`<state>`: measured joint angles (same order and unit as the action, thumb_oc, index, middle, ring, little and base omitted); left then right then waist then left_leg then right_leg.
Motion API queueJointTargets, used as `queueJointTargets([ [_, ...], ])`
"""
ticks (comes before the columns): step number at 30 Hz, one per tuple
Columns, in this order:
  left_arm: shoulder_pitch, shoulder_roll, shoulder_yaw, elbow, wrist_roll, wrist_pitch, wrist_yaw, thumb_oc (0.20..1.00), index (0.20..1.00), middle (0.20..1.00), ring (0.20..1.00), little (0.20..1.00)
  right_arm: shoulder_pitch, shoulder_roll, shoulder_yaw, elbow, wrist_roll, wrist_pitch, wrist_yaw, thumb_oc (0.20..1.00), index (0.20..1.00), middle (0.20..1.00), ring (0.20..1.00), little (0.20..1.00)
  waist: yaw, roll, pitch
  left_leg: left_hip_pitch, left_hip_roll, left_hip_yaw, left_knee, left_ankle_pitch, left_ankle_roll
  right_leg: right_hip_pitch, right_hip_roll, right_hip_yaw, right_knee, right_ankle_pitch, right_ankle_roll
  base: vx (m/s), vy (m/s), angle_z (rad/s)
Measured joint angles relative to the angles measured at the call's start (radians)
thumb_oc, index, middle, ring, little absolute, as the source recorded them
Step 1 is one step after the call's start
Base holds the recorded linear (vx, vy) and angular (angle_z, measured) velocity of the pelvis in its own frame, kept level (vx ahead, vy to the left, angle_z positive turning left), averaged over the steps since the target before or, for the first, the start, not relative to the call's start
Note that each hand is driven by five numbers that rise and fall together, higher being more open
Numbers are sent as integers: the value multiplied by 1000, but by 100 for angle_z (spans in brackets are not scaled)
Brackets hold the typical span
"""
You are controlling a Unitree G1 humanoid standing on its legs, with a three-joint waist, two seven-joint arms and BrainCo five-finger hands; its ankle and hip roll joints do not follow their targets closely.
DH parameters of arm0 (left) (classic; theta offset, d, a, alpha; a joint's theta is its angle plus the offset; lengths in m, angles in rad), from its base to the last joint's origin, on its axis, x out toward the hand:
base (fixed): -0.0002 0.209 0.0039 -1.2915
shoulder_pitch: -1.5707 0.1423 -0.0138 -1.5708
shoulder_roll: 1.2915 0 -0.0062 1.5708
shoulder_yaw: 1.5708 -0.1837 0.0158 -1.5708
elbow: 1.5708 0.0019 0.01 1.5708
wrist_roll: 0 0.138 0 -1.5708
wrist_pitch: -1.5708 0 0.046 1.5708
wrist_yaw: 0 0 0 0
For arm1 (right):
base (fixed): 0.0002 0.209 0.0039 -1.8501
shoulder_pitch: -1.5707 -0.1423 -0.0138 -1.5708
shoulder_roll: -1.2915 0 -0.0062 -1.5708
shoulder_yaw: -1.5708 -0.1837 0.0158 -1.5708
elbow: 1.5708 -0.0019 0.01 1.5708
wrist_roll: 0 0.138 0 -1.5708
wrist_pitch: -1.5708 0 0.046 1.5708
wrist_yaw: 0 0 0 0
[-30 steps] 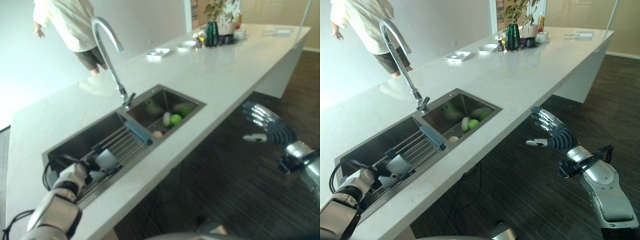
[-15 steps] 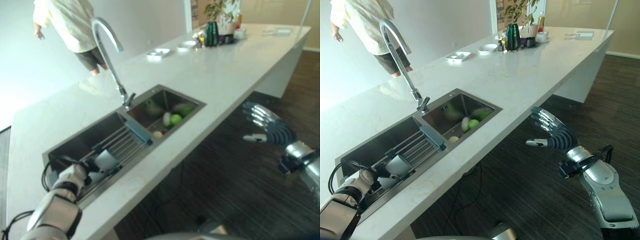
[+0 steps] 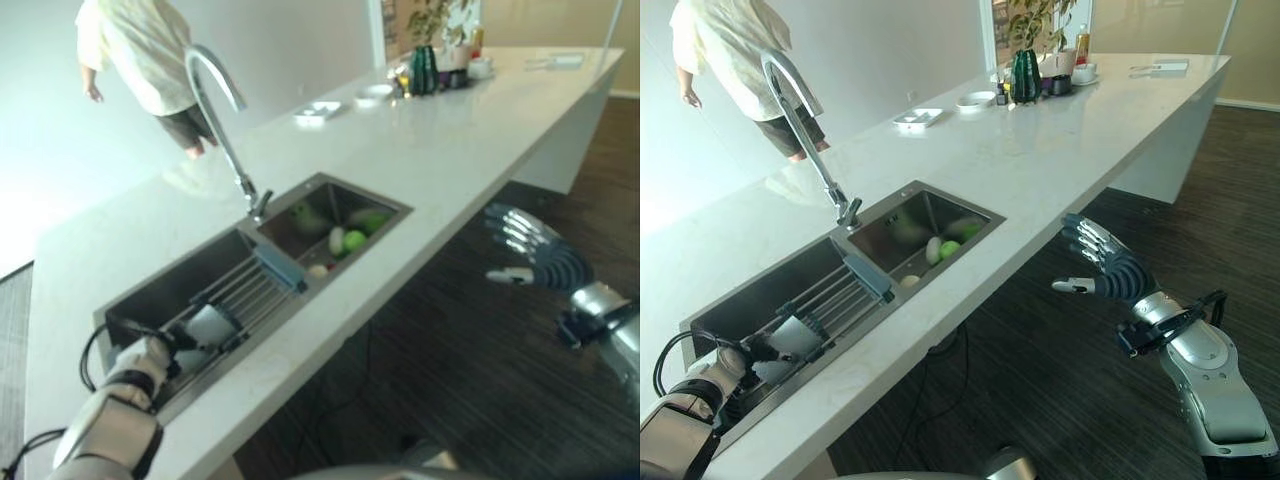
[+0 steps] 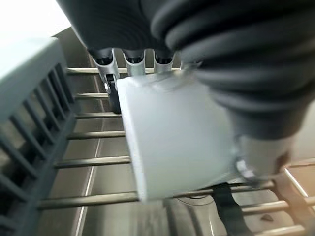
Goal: Place the dishes in the dishwasher.
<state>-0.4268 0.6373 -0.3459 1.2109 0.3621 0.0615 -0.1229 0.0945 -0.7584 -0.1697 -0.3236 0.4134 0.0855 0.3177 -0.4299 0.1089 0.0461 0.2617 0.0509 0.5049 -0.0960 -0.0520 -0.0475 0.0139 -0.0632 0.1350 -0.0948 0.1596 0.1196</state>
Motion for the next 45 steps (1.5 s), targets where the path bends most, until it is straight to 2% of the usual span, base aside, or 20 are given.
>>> queueJointTargets([
  [4, 25, -20, 2, -18, 12, 18, 47, 200, 200, 200, 200, 200, 1, 0, 0, 0, 0, 0, -2, 1000, 1000, 1000, 1000, 1000, 0, 1, -1, 1, 0, 1, 0, -1, 0, 0, 0, 2, 0, -8, -12, 0, 0, 0],
  [11, 44, -49, 35, -27, 7, 12, 126, 200, 200, 200, 200, 200, 35, 0, 0, 0, -1, -5, -2, 1000, 1000, 1000, 1000, 1000, 15, -10, -3, -2, 0, -1, 0, -3, 4, -2, 0, 0, 0, -8, -12, -15, -10, -2],
  [19, 85, -47, 83, -77, -86, -61, 190, 200, 200, 200, 200, 200, 82, 6, 1, 0, -1, -11, -7, 1000, 1000, 1000, 1000, 1000, 48, -47, -23, -6, 1, -11, 0, -3, 5, -2, -2, -11, 0, -8, -12, -31, -15, 3],
  [24, 117, -33, 69, -182, -67, -81, 245, 200, 200, 200, 200, 200, 82, 7, 2, 2, -1, -25, -23, 1000, 1000, 1000, 1000, 1000, 57, -51, -22, -18, -7, -34, 0, 5, 8, 0, -15, -29, 0, -6, -9, -49, 0, 14],
  [26, 121, -29, 69, -204, -67, -88, 266, 200, 200, 200, 200, 200, 81, 7, 2, 3, -1, -39, -25, 1000, 1000, 1000, 1000, 1000, 67, -53, -18, -22, -7, -41, 0, 10, 12, 3, -17, -36, 0, 1, 2, -50, -17, 11],
  [29, 160, 10, 96, -342, -71, -128, 358, 200, 200, 200, 200, 200, 83, 32, 0, 3, -1, -61, -33, 1000, 1000, 1000, 1000, 1000, 88, -63, -3, -34, -6, -55, 0, 13, 12, -2, -19, -48, 0, 0, 1, -45, -43, 12],
  [31, 207, 11, 159, -490, -71, -151, 424, 200, 200, 200, 200, 200, 95, 78, -8, 5, -2, -81, -47, 1000, 1000, 1000, 1000, 1000, 110, -65, 6, -32, -3, -63, 0, 13, 12, 0, -17, -59, 0, -2, -2, -40, -43, 12],
  [34, 246, 18, 203, -616, -71, -178, 499, 200, 200, 200, 200, 200, 117, 79, -9, 5, -7, -93, -54, 1000, 1000, 1000, 1000, 1000, 133, -58, 25, -32, -2, -84, 0, 13, 12, 11, -20, -76, 0, -9, -4, -22, -31, 20],
  [36, 253, 24, 221, -632, -69, -190, 522, 200, 200, 200, 200, 200, 117, 79, -9, 6, -10, -95, -57, 1000, 1000, 1000, 1000, 1000, 140, -55, 29, -33, -1, -98, 0, 13, 12, 17, -21, -90, 0, -14, -6, -22, -28, 24],
  [41, 303, 68, 278, -797, -66, -213, 568, 200, 200, 200, 200, 200, 116, 91, -36, 5, -22, -95, -75, 1000, 1000, 1000, 1000, 1000, 174, -53, 42, -34, -3, -115, 0, 13, 12, 24, -26, -100, 0, -20, -3, -11, -26, 10],
  [45, 324, 77, 370, -992, -103, -287, 632, 200, 200, 200, 200, 200, 115, 92, -36, 4, -22, -93, -86, 1000, 1000, 1000, 1000, 1000, 209, -58, 45, -38, -3, -159, 0, 12, 13, 40, -32, -137, 0, -30, -2, -9, -67, 24],
])
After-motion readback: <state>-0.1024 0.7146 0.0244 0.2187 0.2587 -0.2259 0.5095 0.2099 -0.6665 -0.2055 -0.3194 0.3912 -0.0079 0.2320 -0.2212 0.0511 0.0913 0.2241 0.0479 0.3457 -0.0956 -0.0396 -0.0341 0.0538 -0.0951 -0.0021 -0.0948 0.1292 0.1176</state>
